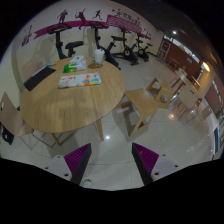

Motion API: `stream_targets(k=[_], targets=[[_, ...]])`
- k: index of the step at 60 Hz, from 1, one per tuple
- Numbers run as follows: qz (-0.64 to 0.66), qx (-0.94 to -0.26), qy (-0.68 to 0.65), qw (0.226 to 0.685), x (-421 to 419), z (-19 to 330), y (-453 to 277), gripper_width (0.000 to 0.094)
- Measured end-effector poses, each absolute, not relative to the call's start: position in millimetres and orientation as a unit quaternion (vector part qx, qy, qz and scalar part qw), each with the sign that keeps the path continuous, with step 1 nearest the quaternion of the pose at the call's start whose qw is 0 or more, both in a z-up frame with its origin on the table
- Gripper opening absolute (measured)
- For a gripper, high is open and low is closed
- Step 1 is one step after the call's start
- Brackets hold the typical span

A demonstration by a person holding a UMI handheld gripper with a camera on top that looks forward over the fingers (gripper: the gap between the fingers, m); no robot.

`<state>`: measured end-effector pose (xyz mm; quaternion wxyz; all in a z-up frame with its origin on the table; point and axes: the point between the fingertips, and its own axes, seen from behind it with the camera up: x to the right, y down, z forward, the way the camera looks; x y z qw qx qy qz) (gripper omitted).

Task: Fold towel

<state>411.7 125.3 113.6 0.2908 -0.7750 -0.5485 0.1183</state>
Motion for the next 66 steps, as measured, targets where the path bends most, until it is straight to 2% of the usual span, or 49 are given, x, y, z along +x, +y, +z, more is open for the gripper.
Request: stream_targets(k=[17,32,54,66], targets=[[0.136,-0.757,-0.564,0.302,374,116,120,0.0854],[0.177,-0.722,-0.588,0.318,307,139,79,0.0853],[0.237,-0.685,-0.618,0.303,215,140,-25,0.0852],[0.271,-0.662,-0.62,0.323,152,136,-75,0.0853]])
